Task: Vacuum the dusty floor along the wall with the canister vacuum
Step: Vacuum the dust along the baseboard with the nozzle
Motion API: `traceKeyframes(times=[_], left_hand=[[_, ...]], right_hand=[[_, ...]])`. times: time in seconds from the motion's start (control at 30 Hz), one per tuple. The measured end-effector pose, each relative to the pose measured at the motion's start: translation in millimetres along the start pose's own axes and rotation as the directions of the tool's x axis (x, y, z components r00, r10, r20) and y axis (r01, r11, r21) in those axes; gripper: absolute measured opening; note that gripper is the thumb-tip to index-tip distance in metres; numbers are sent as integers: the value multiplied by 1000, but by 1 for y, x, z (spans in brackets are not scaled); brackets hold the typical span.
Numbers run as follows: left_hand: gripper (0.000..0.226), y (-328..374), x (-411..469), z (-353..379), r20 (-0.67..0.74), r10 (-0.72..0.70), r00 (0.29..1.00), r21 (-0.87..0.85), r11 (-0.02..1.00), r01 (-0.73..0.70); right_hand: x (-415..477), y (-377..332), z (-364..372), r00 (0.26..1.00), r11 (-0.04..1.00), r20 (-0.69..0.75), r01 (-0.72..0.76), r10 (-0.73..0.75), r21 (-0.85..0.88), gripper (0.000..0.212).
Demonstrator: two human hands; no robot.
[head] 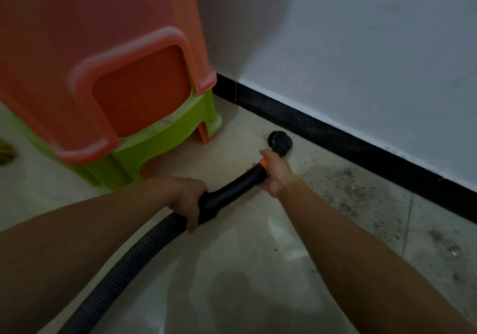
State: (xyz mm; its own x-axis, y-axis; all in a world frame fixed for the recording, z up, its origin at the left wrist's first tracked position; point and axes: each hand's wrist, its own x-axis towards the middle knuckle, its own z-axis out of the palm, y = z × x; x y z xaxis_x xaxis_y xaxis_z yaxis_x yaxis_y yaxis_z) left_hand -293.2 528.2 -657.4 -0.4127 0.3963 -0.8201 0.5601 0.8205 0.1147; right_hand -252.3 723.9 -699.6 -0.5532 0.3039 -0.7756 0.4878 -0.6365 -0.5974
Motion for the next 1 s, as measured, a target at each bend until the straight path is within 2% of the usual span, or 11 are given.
traceKeyframes(times=[0.17, 0.27, 0.33, 0.43, 0.57, 0.63, 0.73, 0.87, 1.0], left_hand=[[62, -13, -4, -9, -28, -53, 998, -116, 992, 50], [65, -25, -10, -9, -39, -91, 995, -153, 985, 84], [70, -29, -13, -7, -45, -115, 992, -106, 988, 109], [76, -29, -12, -6, -70, -131, 989, -37, 991, 129], [66, -2, 7, -11, -134, -29, 991, 21, 999, 32], [66, 18, 20, -14, -142, 31, 989, 33, 999, -27], [67, 32, 34, -21, -121, 55, 991, -3, 998, -55], [75, 17, 35, -21, -98, 6, 995, -29, 1000, -9], [80, -13, 29, -17, -146, -74, 987, -155, 987, 51]], right_hand=[[14, -20, 38, 997, 995, 77, -2, 10, -104, 29], [18, -18, 51, 995, 994, 97, -11, 21, -107, 23], [16, -7, 48, 996, 998, 87, -16, 21, -54, 19], [13, 19, 25, 1000, 992, 28, -5, 2, 123, 17], [12, 23, -21, 993, 970, -109, 65, -40, 236, 17], [15, 5, -41, 989, 972, -136, 87, -57, 220, 23], [19, -19, -51, 994, 987, -95, 62, -48, 148, 28], [27, -21, -32, 999, 995, -14, 43, -42, 85, 31], [44, -25, 11, 998, 998, 18, 63, -64, 30, 17]])
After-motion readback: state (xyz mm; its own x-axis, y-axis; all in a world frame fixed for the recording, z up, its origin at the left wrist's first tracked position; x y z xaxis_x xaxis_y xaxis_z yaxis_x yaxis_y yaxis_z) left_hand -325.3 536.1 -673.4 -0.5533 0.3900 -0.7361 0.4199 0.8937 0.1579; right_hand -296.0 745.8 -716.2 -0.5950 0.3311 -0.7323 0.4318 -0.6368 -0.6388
